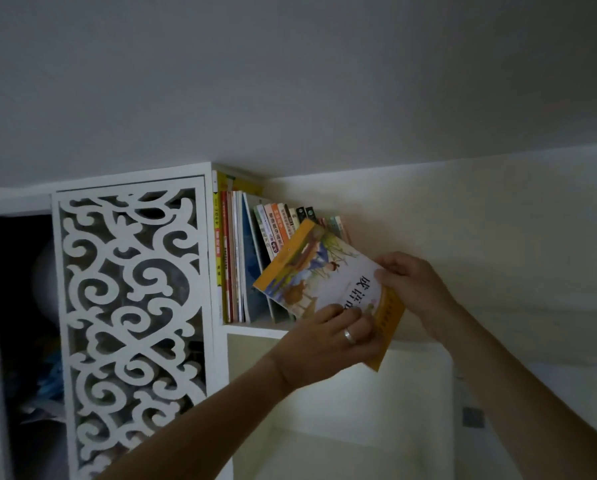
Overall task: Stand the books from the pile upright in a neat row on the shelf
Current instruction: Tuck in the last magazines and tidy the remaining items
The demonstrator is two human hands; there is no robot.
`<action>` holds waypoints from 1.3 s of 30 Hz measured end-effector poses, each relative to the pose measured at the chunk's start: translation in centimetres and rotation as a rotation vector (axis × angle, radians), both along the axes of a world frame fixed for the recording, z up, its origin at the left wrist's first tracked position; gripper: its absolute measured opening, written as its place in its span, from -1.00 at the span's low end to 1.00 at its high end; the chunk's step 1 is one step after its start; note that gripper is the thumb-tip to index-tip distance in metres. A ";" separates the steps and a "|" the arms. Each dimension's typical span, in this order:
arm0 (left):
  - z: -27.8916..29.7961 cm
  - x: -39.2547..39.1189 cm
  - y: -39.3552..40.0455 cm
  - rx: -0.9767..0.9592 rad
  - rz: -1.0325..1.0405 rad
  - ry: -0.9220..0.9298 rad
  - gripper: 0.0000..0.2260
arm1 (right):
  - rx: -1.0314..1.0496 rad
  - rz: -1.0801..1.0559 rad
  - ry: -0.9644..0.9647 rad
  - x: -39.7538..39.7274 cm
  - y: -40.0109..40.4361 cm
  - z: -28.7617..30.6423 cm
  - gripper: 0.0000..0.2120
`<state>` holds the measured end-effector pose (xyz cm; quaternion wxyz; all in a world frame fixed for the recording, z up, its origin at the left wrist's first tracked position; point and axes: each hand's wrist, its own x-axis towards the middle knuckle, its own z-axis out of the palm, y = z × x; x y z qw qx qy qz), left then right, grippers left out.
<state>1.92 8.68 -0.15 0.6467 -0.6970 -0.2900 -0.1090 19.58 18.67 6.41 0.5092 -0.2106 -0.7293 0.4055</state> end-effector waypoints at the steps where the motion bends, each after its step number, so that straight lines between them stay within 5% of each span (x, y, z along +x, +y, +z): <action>1: 0.0 0.4 0.5 -0.101 0.012 -0.049 -0.83 | 0.032 -0.017 0.010 0.3 0.2 0.2 -0.79; 4: 0.6 0.9 1.3 -0.276 0.030 -0.191 -0.59 | 0.226 -0.138 -0.018 1.4 2.1 0.9 -0.79; 9: 5.2 2.3 2.0 0.169 0.058 -0.763 -0.50 | 0.581 -0.482 -0.094 2.2 4.7 3.1 -0.80; 14: 6.1 4.1 3.5 -0.079 0.059 -1.223 -0.79 | 0.724 -0.559 0.056 -0.2 4.4 5.7 -0.78; 17: 4.1 4.5 5.2 -0.047 -0.082 -1.388 -0.87 | 0.443 -0.590 0.043 -2.5 2.5 4.9 -0.49; 19: 2.9 4.7 6.5 -0.058 -0.200 -1.479 -0.91 | 0.109 -0.387 -0.066 -4.0 1.1 4.1 -0.36; 22: 1.7 5.2 7.3 -0.174 -0.287 -1.362 -0.75 | 0.045 -0.116 -0.248 -5.7 1.0 2.5 -0.36; 26: 1.9 2.6 6.6 -0.165 -0.294 -1.109 -0.64 | 0.154 -0.007 -0.187 -6.0 2.3 1.6 -0.57; 30: 2.4 -2.4 6.6 0.103 -0.176 -0.899 -0.75 | 0.138 0.136 -0.107 -6.4 3.7 -0.8 -0.68; 37: 2.3 -7.0 7.9 0.118 -0.013 -0.973 -0.40 | -0.053 0.305 -0.055 -6.9 5.4 -3.0 -0.68; 39: 2.4 -7.2 7.9 0.116 -0.019 -0.932 -0.40 | 0.026 0.308 -0.106 -6.8 5.6 -3.4 -0.48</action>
